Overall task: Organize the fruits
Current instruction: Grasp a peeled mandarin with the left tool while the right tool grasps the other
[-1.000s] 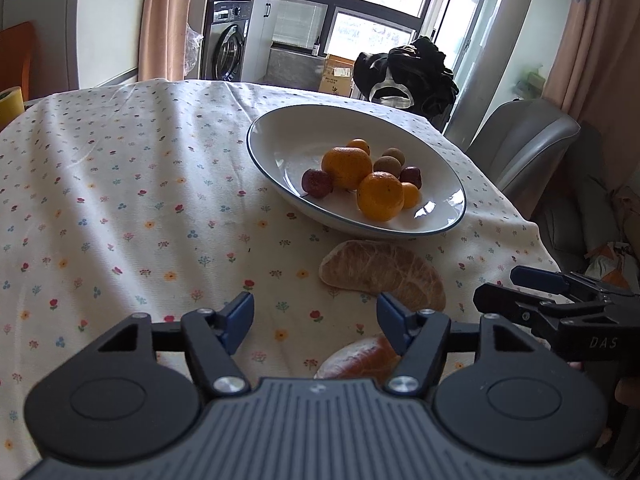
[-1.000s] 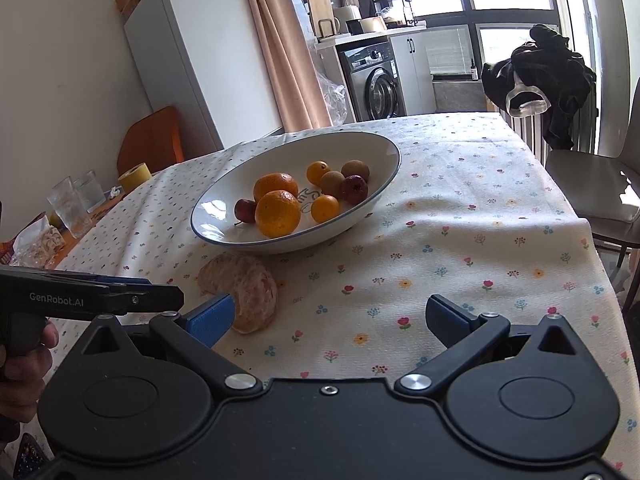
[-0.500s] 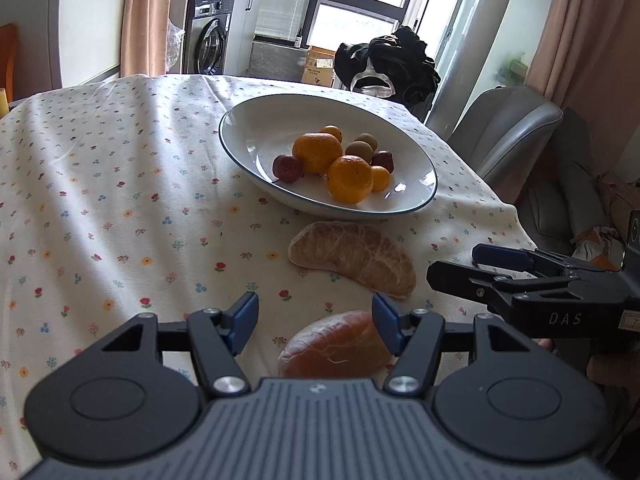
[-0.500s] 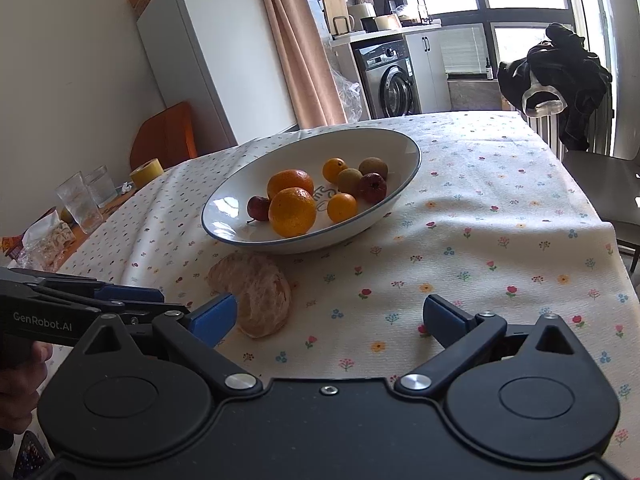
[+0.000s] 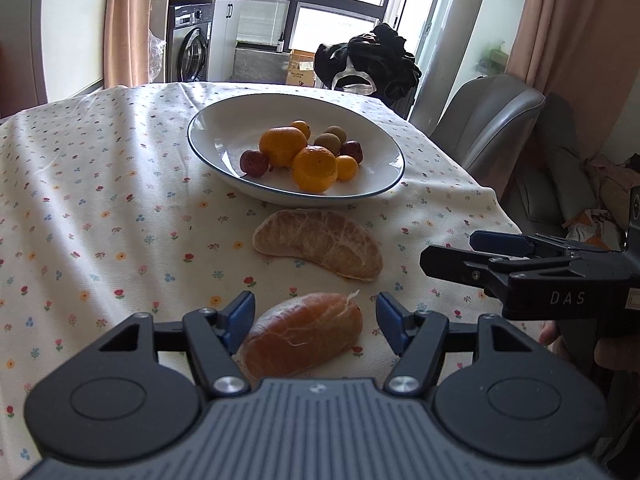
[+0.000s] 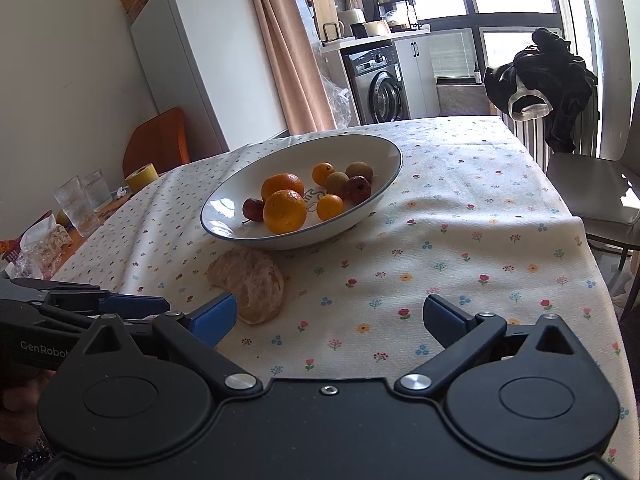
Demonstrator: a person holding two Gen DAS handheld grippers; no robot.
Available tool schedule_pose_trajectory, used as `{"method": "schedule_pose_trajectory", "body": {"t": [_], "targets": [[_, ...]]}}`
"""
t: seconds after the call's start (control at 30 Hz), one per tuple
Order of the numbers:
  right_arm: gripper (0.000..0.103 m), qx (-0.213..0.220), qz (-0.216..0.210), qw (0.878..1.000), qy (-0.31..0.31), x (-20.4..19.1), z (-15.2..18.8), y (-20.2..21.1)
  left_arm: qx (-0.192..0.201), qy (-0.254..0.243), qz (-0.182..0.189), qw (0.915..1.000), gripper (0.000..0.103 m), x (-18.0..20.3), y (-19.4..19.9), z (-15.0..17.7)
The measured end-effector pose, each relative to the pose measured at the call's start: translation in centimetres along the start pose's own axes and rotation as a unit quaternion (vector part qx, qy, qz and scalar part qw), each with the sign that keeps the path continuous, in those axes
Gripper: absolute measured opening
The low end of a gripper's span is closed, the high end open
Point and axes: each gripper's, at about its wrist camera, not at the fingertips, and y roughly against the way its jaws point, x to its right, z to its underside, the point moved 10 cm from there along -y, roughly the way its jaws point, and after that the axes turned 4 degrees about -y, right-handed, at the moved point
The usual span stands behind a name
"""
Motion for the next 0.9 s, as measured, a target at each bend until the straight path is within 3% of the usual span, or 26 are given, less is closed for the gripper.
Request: {"method": "schedule_pose_trajectory", "body": {"t": [0.23, 0.6, 0.9], "targets": [[0.100, 0.005, -0.007, 1.000, 0.011, -1.0, -0.2, 0.3, -0.015, 0.000, -0.001, 0.9999, 0.064, -0.2, -0.1, 0.8], [0.100, 0.005, -0.011, 1.000, 0.017, -1.6, -0.2, 0.5, -0.017, 0.009, 0.020, 0.9996, 0.038, 0.0, 0.5, 1.3], [0.097, -0.010, -0.027, 0.999, 0.036, -2.7, 0.7, 0.6, -0.005, -0.016, 0.003, 0.9999, 0.038, 0.5, -0.5, 0.7]]}}
